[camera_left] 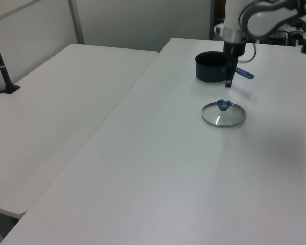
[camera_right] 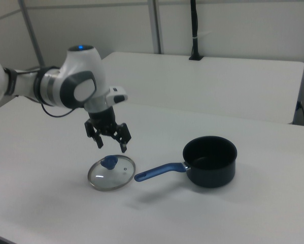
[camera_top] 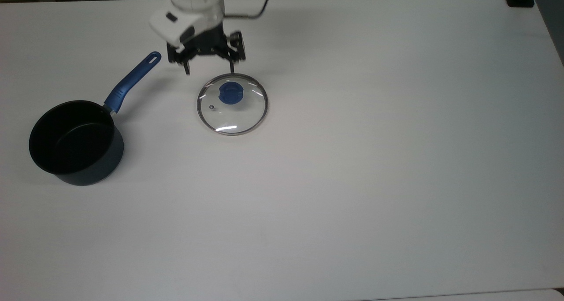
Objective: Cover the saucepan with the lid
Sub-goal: 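Lower the open gripper over the glass lid's blue knob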
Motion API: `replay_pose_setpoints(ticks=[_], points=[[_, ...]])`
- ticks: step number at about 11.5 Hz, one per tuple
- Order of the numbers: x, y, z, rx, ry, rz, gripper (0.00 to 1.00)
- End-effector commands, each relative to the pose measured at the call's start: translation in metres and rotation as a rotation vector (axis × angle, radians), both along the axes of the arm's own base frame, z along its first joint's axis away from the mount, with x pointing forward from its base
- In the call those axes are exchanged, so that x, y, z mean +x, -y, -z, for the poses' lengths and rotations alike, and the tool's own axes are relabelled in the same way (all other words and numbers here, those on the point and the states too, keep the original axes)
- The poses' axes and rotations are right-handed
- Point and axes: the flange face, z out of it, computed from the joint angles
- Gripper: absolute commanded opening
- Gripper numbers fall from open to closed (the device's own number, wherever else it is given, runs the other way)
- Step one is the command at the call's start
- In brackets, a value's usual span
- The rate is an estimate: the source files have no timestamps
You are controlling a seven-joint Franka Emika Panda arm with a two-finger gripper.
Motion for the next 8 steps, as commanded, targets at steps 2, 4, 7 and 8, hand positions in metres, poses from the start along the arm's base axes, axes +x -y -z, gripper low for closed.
replay_pose_setpoints(ticks=[2,4,7,8], points=[[0.015,-0.035,0.064,0.017,-0.002,0.113,1.0],[0.017,-0.038,0.084,0.015,-0.027,0.107,1.0],[0.017,-0.04,0.087,0.016,-0.033,0.104,0.71],[0.018,-0.037,0.082,0.017,-0.025,0.11,0.53]])
